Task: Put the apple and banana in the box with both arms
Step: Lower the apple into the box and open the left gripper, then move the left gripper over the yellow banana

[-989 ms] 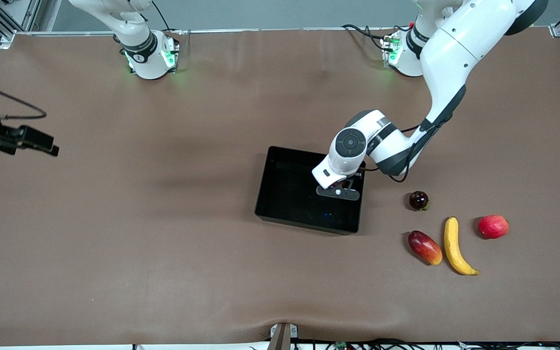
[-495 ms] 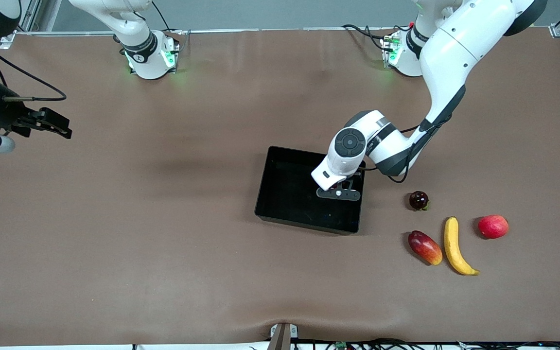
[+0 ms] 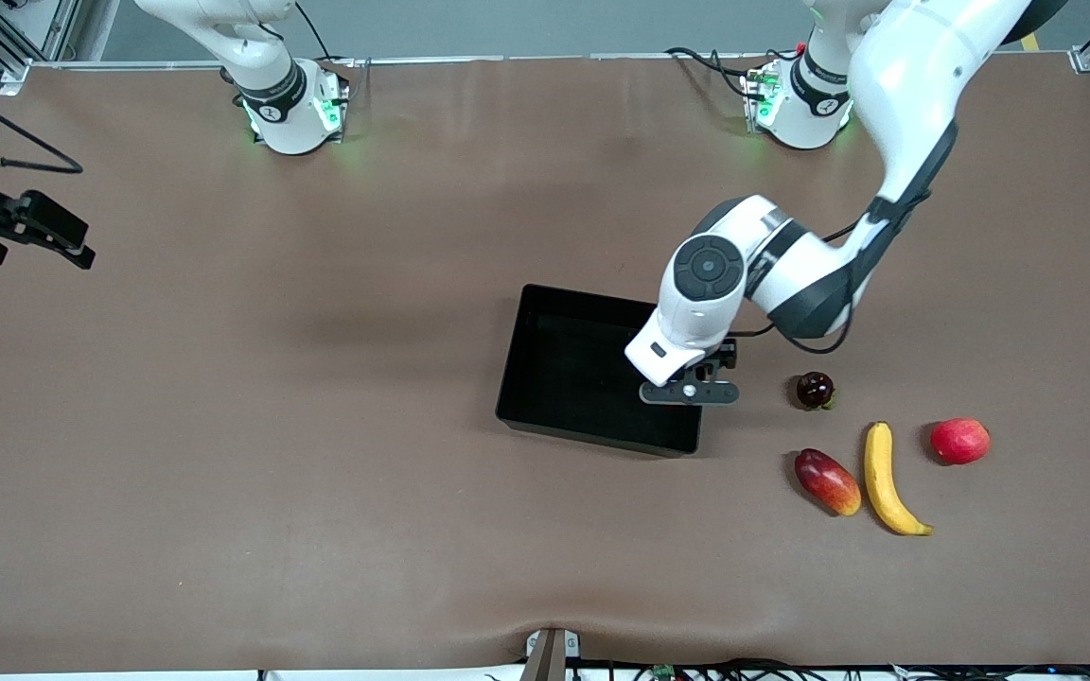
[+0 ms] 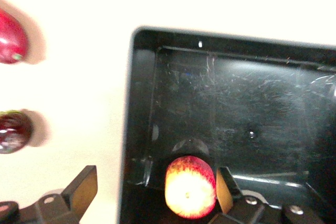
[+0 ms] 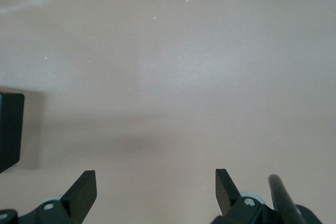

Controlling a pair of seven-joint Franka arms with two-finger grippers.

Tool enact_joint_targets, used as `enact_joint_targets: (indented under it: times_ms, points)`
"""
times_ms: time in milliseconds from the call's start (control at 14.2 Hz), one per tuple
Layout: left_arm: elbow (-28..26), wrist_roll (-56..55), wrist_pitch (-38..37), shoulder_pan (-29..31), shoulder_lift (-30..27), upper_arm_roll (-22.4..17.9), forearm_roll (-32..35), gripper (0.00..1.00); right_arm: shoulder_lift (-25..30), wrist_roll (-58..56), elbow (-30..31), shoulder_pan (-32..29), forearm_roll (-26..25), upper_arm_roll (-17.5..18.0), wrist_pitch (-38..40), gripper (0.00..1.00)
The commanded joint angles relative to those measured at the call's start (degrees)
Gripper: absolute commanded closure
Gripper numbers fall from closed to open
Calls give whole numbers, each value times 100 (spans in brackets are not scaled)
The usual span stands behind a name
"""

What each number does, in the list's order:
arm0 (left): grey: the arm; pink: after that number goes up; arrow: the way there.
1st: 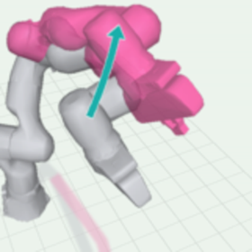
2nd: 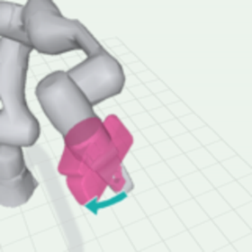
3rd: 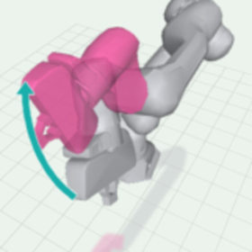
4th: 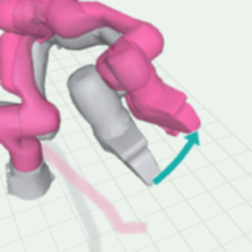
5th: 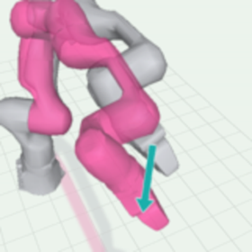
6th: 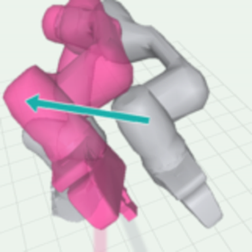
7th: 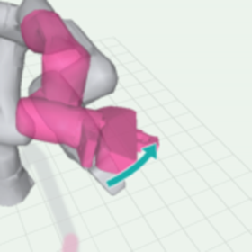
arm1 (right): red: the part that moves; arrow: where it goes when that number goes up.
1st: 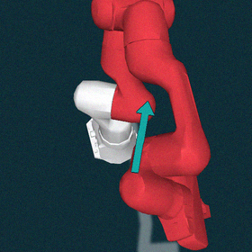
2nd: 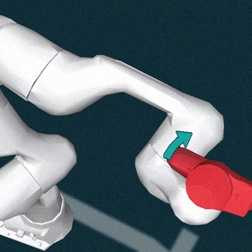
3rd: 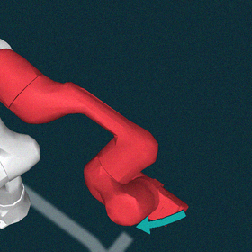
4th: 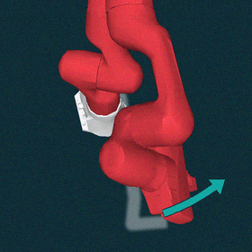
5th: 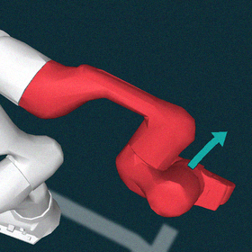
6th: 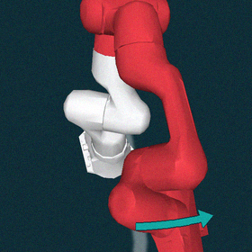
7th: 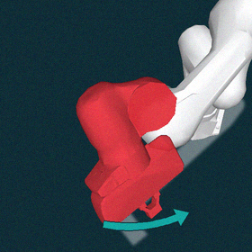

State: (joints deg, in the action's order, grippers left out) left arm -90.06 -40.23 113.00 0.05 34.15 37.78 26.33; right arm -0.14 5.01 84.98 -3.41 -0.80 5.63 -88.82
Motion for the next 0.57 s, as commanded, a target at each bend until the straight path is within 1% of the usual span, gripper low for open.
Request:
enact_joint_targets:
  times_ms: [0, 141, 353, 495]
  points:
    - [454, 952, -436, 459, -13, 53, -356, 0, 23, -62, -78, 25, -26, 8, 408, 0]
    - [455, 1742, -454, 872, -154, 45, -375, 0, 23, -53, -78, 51, -35, 17, 453, 0]
    - [446, 3166, -445, 1584, -102, 45, -383, 0, -4, -53, -165, 69, -52, 0, 427, 0]
    - [437, 3521, -410, 1901, -57, 27, -366, 0, -21, -53, -262, 69, -43, 0, 453, 0]
